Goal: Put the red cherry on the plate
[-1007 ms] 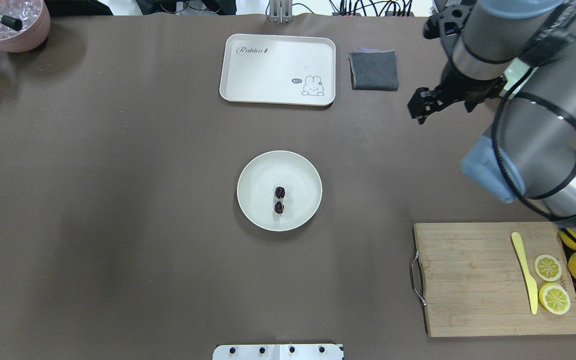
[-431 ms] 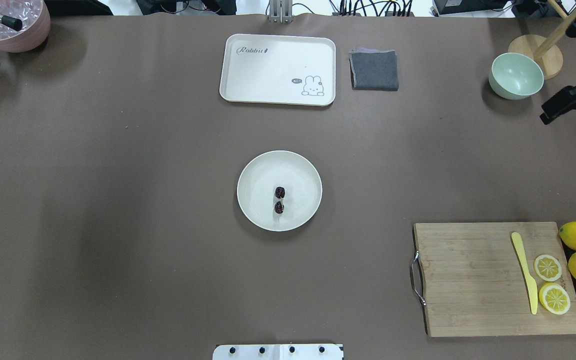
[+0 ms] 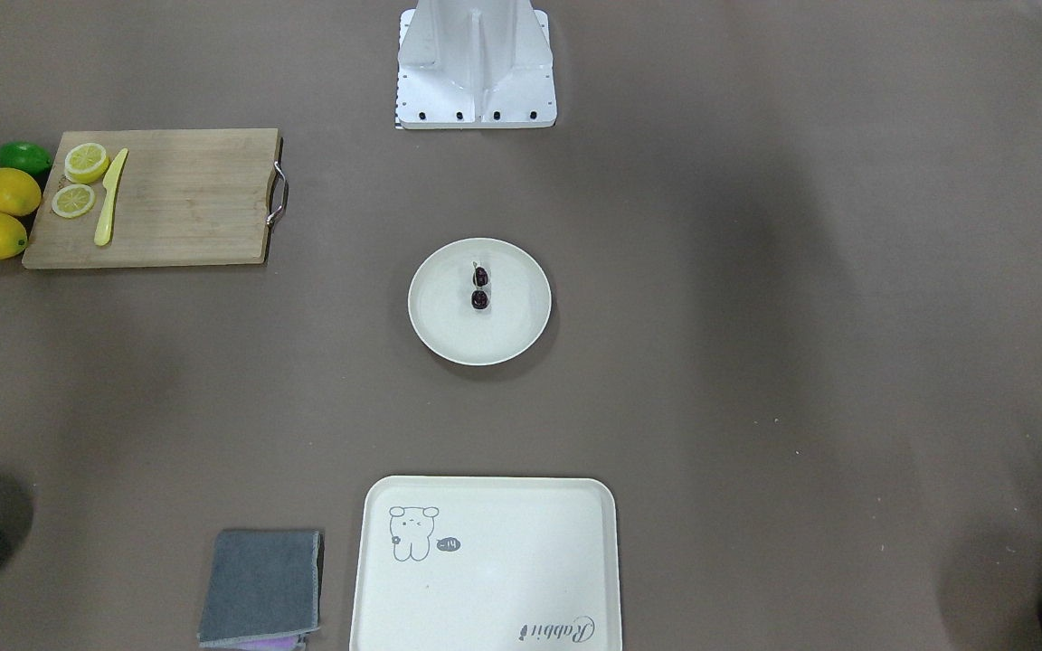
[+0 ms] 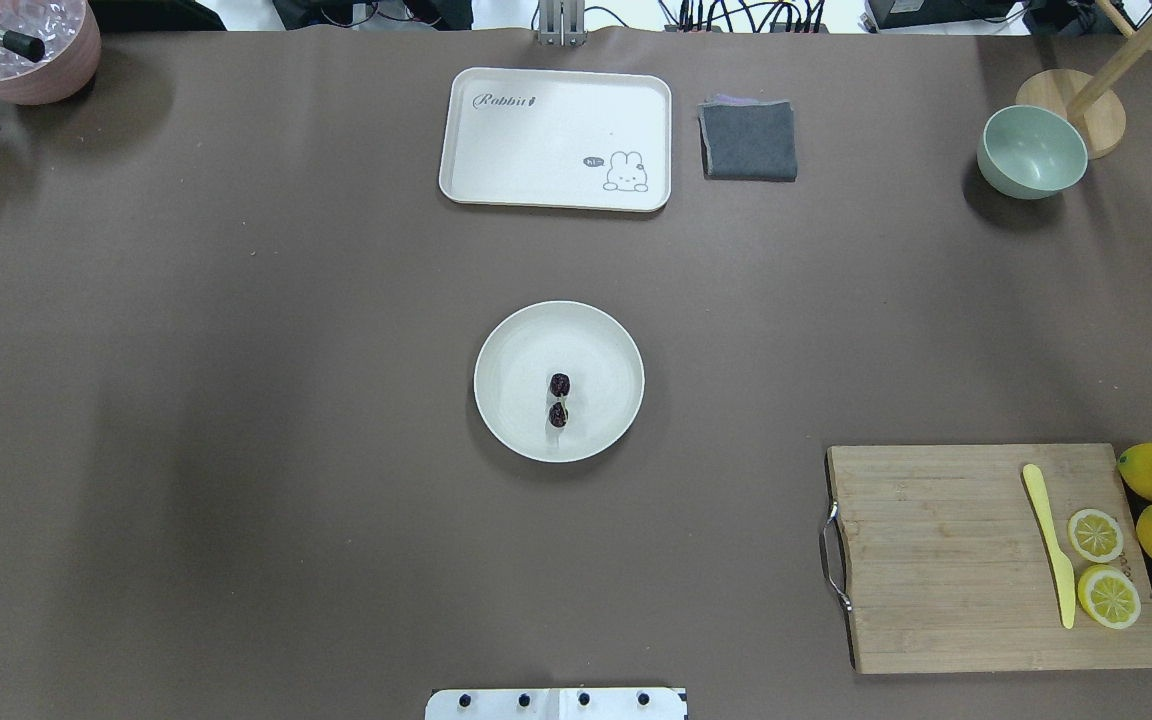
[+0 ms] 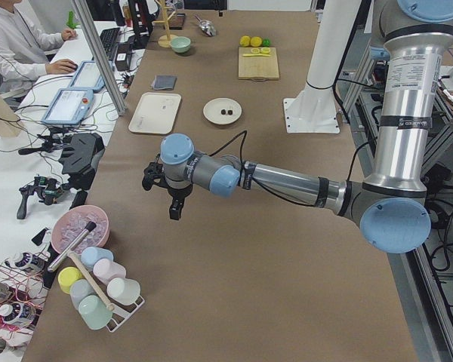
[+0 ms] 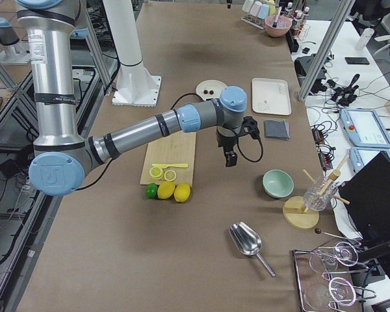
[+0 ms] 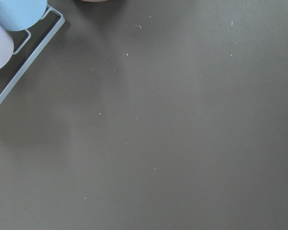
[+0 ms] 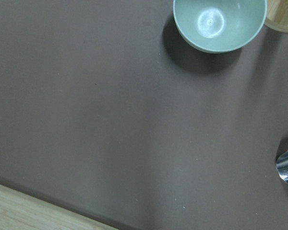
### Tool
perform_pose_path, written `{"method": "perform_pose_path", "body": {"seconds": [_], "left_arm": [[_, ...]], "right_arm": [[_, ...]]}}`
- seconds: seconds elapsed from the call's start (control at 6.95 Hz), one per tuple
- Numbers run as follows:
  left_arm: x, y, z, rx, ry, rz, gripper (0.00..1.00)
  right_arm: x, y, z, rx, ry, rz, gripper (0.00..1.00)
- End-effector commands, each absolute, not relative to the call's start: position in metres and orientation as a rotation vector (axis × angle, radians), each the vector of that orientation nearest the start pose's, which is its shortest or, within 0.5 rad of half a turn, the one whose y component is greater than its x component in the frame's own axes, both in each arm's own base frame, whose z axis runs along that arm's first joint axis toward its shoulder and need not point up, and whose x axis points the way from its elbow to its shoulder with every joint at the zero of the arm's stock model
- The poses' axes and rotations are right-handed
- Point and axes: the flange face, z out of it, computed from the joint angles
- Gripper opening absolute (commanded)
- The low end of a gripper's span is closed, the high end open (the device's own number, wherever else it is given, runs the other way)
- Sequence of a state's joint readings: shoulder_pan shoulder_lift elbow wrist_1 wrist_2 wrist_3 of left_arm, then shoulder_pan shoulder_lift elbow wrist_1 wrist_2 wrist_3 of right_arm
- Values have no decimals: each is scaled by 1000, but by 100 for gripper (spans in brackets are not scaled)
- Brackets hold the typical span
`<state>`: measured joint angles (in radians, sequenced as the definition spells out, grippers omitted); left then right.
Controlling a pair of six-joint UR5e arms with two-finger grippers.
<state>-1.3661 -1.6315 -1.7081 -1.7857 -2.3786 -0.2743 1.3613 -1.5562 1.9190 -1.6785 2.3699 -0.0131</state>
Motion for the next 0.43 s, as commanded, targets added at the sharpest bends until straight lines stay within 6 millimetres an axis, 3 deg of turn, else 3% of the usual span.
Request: {"method": "perform_pose_path", "body": {"seconds": [0.0, 0.29], "left_arm": [[62, -533, 532, 180, 870, 134, 98], [54, -521, 553, 147, 866, 111, 98]], "right_arm": [[-9, -486, 525, 168, -825, -334, 100], [31, -489, 580, 155, -817, -343, 100]]}}
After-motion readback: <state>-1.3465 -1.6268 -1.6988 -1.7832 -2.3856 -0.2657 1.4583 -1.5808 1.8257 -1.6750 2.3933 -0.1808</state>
